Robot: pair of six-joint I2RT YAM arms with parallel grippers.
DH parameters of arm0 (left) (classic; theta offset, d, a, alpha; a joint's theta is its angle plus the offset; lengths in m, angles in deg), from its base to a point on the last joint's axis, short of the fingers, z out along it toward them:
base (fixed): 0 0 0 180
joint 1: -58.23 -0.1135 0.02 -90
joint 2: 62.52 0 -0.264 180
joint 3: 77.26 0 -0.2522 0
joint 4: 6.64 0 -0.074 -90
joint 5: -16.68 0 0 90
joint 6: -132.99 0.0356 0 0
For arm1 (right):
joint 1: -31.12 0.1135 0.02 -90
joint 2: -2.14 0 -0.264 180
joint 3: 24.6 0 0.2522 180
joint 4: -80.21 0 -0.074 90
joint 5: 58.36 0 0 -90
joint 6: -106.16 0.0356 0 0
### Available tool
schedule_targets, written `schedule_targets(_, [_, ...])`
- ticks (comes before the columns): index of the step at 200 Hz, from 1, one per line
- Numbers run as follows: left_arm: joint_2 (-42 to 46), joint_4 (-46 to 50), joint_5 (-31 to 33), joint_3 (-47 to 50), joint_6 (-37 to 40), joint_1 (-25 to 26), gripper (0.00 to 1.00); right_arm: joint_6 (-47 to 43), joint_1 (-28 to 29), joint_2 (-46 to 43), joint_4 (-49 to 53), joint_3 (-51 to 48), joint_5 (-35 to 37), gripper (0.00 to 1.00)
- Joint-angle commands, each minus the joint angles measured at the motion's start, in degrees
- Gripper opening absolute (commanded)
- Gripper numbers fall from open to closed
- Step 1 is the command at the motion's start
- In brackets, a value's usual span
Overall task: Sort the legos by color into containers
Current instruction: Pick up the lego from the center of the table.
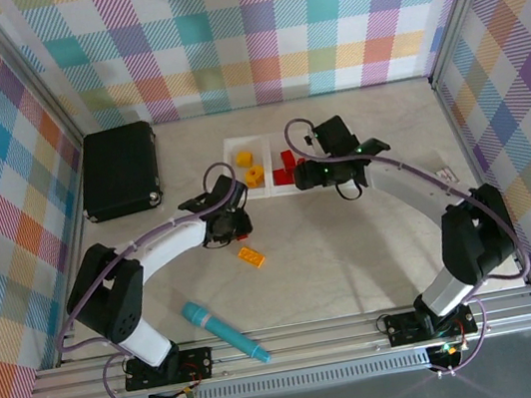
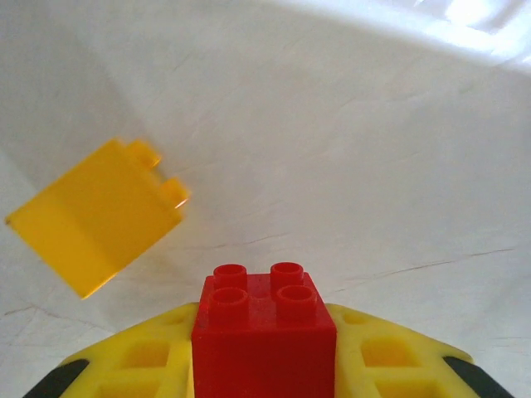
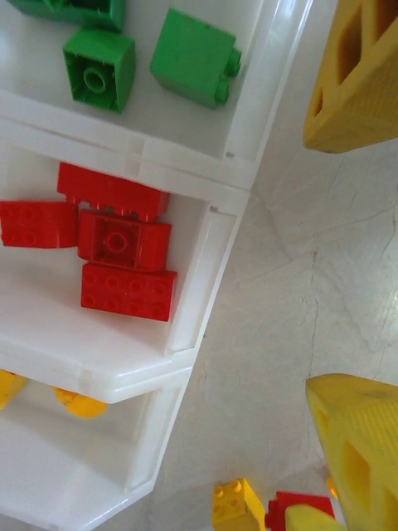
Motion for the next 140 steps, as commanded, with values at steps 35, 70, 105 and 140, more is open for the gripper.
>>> schedule_targets(35, [-6.3, 3.2, 0.4, -19.8, 7.2, 0.4, 0.20, 1.0, -0.3, -10.0, -4.6, -5.6, 11.3, 1.00])
schedule_targets(70, [-15.7, 3.0, -0.7, -31.8, 9.9, 0.4, 0.20, 1.7, -2.8, -15.1, -4.3, -8.7, 13.6, 0.99])
schedule_targets(105, [-23.8, 2.9, -2.4, -41.0, 11.7, 0.7, 0.20, 4.0, -6.8, -20.8, -3.7, -12.1, 14.8, 0.99])
schedule_targets(140, [-29.3, 3.1, -3.2, -47.2, 14.0, 2.3, 0.23, 1.1, -7.4, -27.0, -5.2, -15.9, 14.0, 0.99])
